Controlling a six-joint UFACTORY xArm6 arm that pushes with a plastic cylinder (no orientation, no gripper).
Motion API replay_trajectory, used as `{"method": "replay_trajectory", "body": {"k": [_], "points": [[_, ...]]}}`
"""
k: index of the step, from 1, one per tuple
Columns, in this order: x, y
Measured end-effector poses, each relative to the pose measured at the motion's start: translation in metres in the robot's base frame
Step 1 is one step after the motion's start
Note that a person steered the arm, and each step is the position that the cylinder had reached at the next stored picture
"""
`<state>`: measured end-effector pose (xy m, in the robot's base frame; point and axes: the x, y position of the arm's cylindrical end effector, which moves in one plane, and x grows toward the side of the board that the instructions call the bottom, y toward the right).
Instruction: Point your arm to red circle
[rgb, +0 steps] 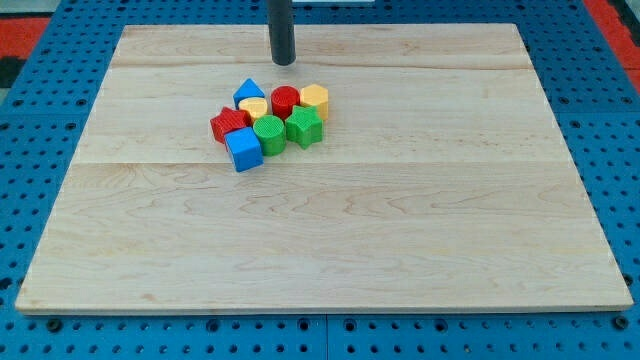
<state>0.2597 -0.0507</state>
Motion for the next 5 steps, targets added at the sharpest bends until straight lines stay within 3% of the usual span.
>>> {"method": "replay_trajectory", "body": {"k": [2,5], "points": [[0.011,0.025],[0.091,0.001]]}}
